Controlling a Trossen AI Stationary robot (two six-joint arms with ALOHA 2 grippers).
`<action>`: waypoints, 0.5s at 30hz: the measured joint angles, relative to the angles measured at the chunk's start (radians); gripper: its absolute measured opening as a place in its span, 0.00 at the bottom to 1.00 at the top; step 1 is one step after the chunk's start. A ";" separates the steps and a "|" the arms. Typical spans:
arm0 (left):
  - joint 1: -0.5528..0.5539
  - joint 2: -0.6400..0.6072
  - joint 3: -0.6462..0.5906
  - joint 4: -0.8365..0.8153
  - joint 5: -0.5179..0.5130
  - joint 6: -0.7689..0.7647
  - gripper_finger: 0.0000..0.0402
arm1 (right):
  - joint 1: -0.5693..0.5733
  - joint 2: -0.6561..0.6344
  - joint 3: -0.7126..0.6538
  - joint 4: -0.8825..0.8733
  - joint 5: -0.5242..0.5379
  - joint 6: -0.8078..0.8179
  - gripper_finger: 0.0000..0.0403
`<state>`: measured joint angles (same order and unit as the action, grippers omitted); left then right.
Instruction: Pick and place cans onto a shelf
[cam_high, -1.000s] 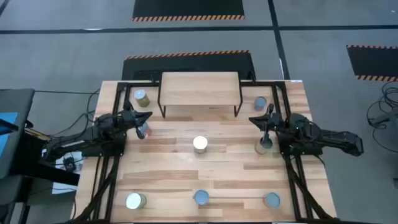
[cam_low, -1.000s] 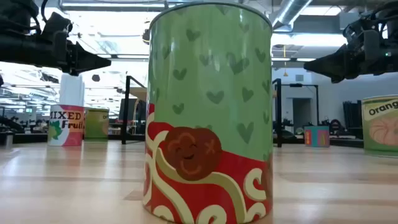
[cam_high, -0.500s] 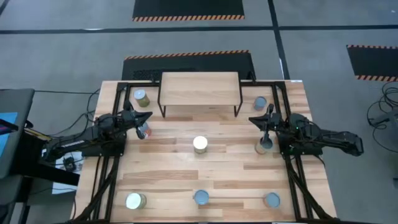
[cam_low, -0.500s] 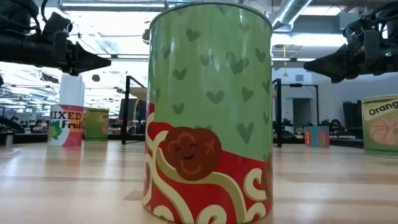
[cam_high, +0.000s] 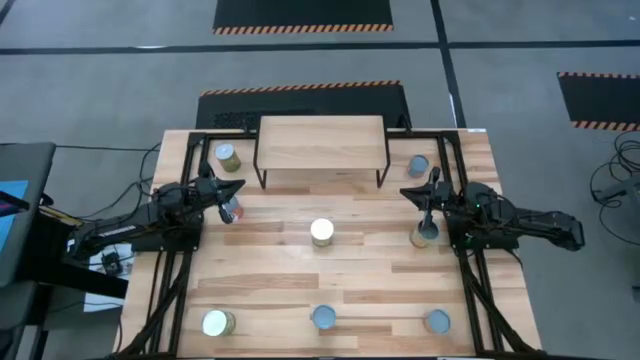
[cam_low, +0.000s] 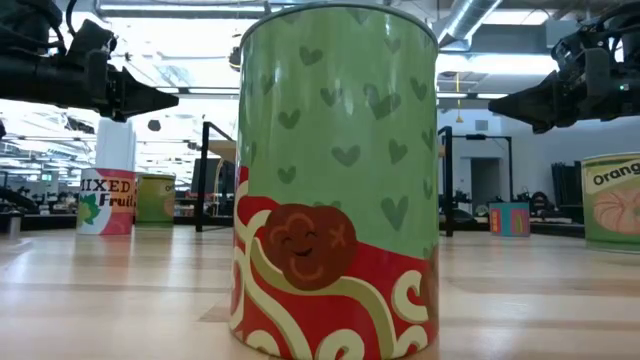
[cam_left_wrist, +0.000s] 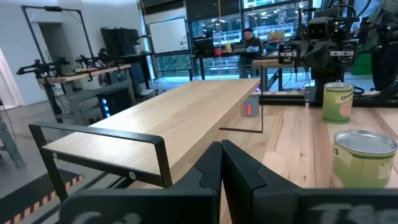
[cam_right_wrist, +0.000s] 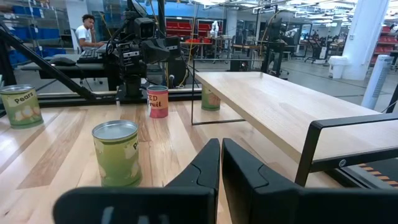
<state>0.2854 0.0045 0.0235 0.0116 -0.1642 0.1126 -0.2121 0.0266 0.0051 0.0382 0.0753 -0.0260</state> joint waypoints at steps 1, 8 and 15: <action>0.000 0.000 0.000 0.000 0.000 0.000 0.00 | 0.000 0.000 0.000 0.000 0.000 0.000 0.11; 0.000 0.000 0.000 0.000 0.000 0.000 0.00 | 0.000 0.000 0.000 0.000 0.000 -0.001 0.11; 0.000 0.000 0.000 0.001 0.000 -0.012 0.00 | 0.000 0.000 0.000 0.072 0.005 0.067 0.11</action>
<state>0.2853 0.0045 0.0235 0.0128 -0.1642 0.1005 -0.2117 0.0269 0.0051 0.1106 0.0805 0.0414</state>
